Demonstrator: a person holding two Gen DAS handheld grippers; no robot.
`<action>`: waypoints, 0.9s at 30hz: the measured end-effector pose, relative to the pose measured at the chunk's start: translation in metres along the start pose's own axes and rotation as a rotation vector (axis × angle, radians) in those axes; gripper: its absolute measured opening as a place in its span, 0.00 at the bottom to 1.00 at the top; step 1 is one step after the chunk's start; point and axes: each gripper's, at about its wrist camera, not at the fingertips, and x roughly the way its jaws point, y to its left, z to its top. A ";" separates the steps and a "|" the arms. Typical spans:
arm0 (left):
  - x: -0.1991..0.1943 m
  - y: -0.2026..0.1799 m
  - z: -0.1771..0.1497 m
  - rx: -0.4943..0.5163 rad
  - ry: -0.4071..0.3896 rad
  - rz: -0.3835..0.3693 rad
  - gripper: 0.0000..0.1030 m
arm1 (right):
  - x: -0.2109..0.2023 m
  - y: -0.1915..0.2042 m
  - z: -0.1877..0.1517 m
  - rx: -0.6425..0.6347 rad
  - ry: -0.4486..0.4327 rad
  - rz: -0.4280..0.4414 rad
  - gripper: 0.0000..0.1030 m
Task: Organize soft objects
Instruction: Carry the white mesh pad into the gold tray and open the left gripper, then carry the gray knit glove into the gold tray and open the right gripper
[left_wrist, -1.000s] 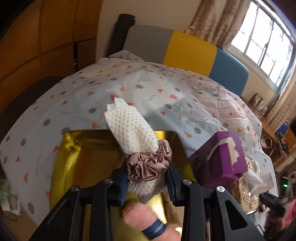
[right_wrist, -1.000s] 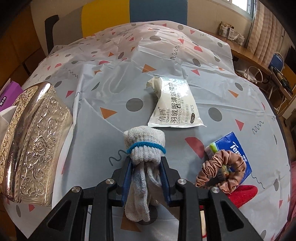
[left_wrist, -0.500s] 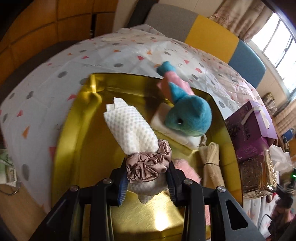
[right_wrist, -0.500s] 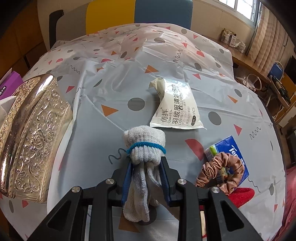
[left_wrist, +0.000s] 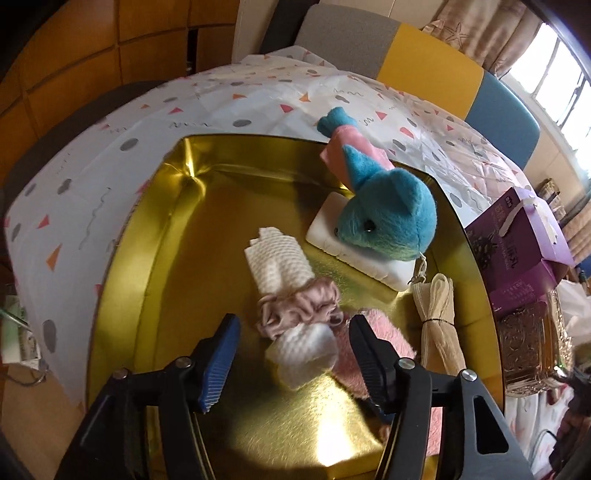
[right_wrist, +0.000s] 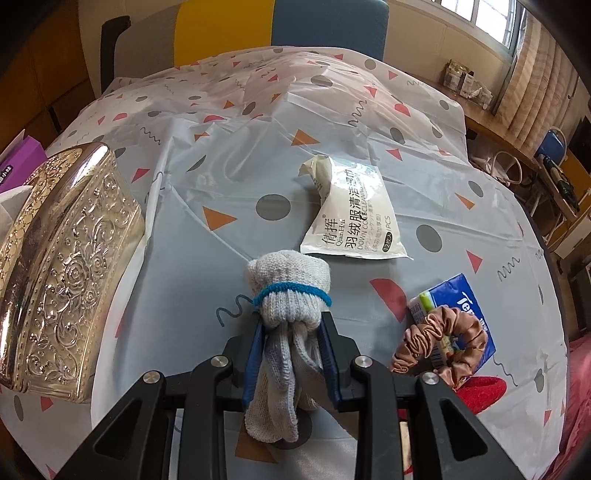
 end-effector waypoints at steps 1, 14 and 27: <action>-0.003 -0.001 -0.002 0.008 -0.011 0.012 0.61 | 0.000 0.000 0.000 -0.002 -0.001 -0.001 0.28; -0.073 -0.018 -0.007 0.117 -0.254 0.072 0.73 | -0.003 0.001 -0.002 0.003 -0.017 -0.001 0.27; -0.084 -0.027 -0.024 0.172 -0.270 0.064 0.76 | -0.044 -0.005 0.013 0.100 -0.126 0.062 0.27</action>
